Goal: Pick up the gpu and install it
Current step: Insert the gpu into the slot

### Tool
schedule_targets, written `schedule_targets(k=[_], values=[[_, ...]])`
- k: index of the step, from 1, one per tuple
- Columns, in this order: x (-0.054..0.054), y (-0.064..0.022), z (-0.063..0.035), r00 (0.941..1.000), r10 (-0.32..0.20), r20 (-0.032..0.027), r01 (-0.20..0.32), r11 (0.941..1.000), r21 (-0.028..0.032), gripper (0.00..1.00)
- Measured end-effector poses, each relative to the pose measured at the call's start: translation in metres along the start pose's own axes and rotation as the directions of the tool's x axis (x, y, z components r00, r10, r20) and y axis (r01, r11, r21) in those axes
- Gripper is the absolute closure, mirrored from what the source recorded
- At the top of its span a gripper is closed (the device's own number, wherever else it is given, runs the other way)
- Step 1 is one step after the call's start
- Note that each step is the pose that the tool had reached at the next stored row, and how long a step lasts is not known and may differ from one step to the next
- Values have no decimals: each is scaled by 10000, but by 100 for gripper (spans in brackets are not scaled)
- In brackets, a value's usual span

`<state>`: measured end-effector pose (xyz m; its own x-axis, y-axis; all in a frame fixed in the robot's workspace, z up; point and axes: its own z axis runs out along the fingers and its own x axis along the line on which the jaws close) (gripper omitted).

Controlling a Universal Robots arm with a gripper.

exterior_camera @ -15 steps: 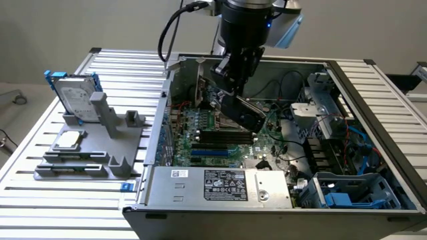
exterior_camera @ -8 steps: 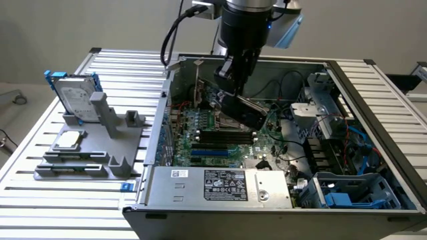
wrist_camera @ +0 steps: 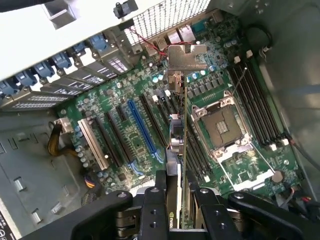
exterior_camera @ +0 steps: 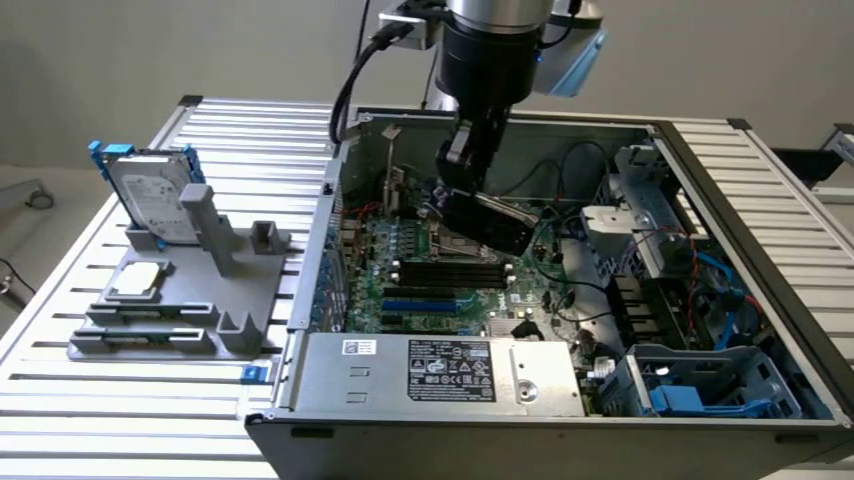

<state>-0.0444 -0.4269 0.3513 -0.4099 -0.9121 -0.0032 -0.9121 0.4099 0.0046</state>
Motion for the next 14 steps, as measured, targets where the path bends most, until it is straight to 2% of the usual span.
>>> schedule_targets(k=[3,7,10,14], values=[[0,0,32,9985,-545,31,545,9985,-7,74],[0,0,74,9919,-1272,69,1272,9919,-11,74],[0,0,105,9835,-1804,97,1805,9836,-12,74],[0,-1,149,9676,-2523,122,2524,9676,-9,74]])
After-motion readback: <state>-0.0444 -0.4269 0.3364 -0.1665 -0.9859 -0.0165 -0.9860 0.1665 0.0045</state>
